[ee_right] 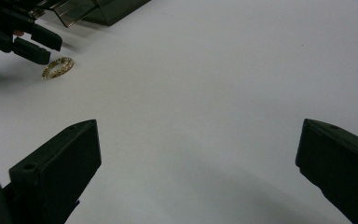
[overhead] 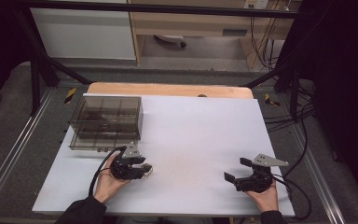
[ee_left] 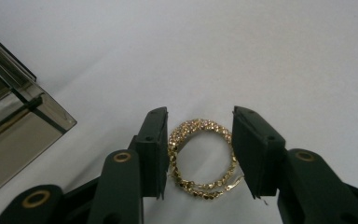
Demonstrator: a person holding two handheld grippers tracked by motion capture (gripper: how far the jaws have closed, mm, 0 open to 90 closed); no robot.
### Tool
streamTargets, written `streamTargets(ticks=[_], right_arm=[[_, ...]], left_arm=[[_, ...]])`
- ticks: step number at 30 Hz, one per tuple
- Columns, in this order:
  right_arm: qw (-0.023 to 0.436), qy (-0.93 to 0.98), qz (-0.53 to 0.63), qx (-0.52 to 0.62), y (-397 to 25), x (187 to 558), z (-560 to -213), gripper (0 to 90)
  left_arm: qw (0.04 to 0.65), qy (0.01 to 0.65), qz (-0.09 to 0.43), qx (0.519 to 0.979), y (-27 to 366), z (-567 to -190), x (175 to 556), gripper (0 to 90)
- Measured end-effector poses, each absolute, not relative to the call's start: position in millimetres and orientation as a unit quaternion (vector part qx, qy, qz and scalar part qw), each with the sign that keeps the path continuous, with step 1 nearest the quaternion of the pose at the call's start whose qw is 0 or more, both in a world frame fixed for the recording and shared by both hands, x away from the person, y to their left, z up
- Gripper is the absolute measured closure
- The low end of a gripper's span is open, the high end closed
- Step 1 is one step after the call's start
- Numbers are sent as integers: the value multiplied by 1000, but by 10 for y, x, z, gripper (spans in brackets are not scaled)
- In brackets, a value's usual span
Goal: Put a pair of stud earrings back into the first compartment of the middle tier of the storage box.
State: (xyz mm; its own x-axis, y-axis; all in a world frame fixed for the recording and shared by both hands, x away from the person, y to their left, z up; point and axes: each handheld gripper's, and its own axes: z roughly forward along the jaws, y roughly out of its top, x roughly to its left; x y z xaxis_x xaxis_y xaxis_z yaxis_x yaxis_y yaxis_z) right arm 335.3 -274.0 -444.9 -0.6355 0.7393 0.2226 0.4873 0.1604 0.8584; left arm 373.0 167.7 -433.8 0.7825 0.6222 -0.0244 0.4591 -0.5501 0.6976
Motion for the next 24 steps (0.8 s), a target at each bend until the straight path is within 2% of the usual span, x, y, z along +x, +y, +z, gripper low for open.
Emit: streamTargets(ticks=[20, 24], right_arm=[[125, 752, 502, 409, -2738, 3355, -4452, 7], [124, 753, 501, 409, -2735, 3354, -4452, 7]], left_arm=[[339, 315, 127, 877, 1635, -4447, 3805, 704], [337, 315, 133, 877, 1643, -4446, 3805, 773]])
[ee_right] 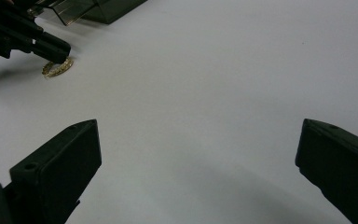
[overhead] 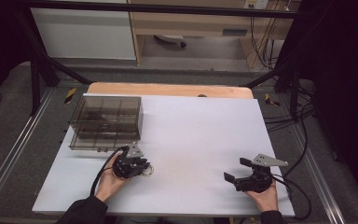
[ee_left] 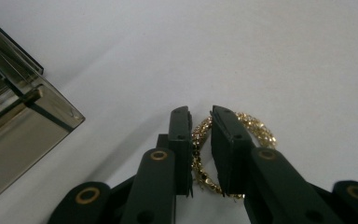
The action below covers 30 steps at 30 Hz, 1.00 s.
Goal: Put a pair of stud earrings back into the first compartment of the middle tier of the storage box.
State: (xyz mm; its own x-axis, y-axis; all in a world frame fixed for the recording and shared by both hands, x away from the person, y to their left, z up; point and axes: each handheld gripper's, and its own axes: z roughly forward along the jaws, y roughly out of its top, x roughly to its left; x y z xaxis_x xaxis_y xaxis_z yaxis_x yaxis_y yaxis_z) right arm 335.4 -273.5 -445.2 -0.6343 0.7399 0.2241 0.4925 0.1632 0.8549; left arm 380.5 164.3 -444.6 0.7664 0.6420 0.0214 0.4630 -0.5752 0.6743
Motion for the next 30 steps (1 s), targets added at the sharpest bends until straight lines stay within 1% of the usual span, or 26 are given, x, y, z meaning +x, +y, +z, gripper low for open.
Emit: streamTargets(ticks=[3, 10, 21, 30], right_arm=[[124, 752, 501, 409, -2736, 3354, -4452, 7], [123, 754, 499, 409, -2735, 3354, -4453, 7], [124, 753, 500, 410, -2736, 3354, -4452, 7], [123, 754, 499, 408, -2737, 3356, -4454, 7]], left_arm=[[334, 317, 138, 877, 1647, -4447, 3805, 821], [336, 322, 137, 875, 1659, -4442, 3809, 848], [345, 337, 135, 866, 1682, -4402, 3789, 859], [365, 347, 128, 854, 1725, -4312, 3744, 862]])
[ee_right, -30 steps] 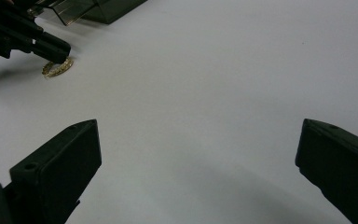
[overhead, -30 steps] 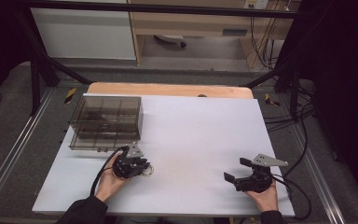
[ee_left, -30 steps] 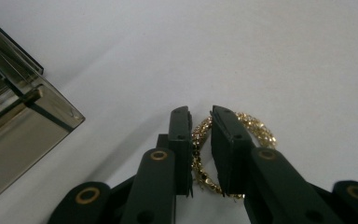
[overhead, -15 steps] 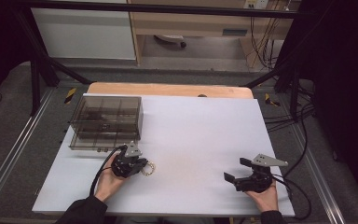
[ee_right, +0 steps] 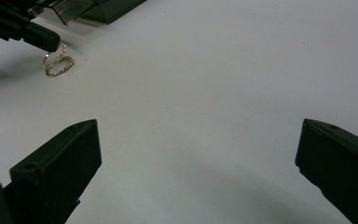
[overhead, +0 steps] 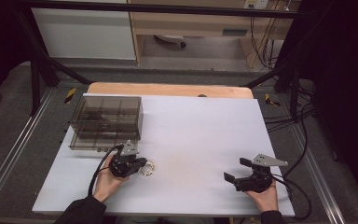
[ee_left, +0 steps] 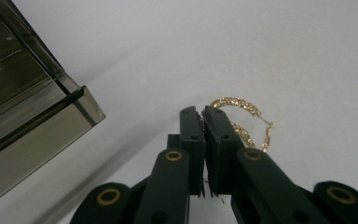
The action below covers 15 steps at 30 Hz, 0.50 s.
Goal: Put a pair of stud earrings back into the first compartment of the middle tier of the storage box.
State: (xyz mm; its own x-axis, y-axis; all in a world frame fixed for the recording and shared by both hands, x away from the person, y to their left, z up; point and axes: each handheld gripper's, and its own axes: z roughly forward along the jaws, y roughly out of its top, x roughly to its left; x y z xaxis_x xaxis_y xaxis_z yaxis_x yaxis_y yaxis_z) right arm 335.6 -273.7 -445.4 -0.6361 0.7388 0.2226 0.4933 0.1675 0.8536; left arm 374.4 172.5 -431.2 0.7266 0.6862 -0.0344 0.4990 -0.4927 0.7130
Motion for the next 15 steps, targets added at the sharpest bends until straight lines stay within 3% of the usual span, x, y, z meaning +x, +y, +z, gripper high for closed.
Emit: streamTargets(ticks=[15], right_arm=[[123, 754, 499, 409, -2736, 3357, -4456, 7]], left_arm=[[373, 348, 128, 850, 1815, -4207, 3617, 862]])
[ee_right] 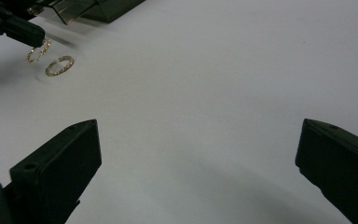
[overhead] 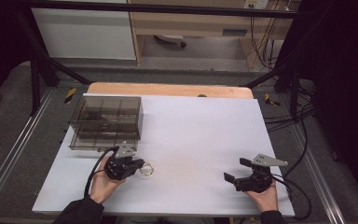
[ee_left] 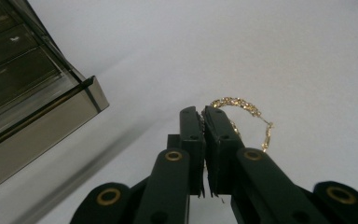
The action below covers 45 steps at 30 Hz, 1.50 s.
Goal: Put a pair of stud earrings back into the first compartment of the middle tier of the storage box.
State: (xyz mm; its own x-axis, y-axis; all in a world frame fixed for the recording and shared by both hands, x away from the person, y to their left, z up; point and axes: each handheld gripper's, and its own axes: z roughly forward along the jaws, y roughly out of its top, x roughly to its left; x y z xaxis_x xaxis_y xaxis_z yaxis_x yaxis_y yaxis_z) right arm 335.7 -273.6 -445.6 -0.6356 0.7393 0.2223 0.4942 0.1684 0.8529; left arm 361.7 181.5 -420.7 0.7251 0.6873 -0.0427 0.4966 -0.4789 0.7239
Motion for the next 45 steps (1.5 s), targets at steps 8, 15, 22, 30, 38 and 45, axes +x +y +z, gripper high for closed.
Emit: streamTargets(ticks=[8, 15, 22, 30, 38, 45], right_arm=[[122, 754, 499, 409, -2737, 3357, -4454, 6], [122, 754, 498, 409, -2736, 3358, -4455, 6], [122, 755, 498, 409, -2735, 3358, -4456, 7], [122, 755, 498, 409, -2735, 3359, -4456, 6], [122, 755, 498, 409, -2735, 3359, -4456, 7], [122, 755, 498, 409, -2735, 3360, -4457, 7]], left_arm=[[378, 356, 129, 845, 1924, -4155, 3567, 862], [381, 368, 135, 837, 2045, -4073, 3534, 862], [381, 376, 140, 833, 2144, -4015, 3543, 862], [384, 388, 149, 824, 2280, -3932, 3563, 862], [384, 404, 158, 815, 2480, -3843, 3598, 862], [379, 413, 164, 812, 2591, -3804, 3636, 862]])
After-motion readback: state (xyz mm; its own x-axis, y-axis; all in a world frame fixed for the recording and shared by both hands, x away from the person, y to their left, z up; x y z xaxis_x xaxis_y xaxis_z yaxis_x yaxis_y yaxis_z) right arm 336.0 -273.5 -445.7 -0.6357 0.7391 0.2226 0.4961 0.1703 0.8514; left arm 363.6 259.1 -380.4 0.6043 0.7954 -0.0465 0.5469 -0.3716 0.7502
